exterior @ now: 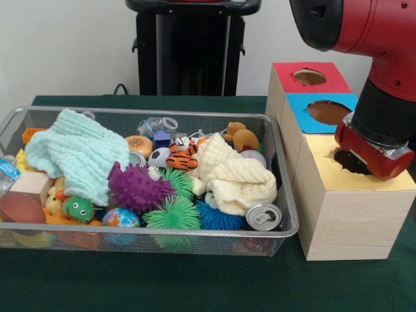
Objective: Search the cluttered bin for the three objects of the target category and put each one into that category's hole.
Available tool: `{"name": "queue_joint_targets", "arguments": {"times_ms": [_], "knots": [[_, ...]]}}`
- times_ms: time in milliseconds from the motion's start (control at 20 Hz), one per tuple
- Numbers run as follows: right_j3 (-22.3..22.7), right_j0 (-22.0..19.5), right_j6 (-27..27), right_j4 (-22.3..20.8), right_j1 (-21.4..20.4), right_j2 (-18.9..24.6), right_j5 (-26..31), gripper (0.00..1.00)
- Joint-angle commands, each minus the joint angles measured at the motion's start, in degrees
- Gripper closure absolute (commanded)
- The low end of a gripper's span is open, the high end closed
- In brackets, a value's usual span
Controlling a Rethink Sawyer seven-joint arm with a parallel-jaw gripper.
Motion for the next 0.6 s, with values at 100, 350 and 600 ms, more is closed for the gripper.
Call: {"name": "queue_joint_targets", "arguments": {"times_ms": [100, 350, 600], "knots": [[0.99, -1.92, 4.56, 0.7, 0.85, 4.5, -1.31, 1.0], [2.12, -1.5, 3.97, 0.79, -3.62, 3.61, 4.4, 1.0], [2.99, -1.42, 3.23, 0.85, -7.68, 3.16, 9.78, 1.0]]}}
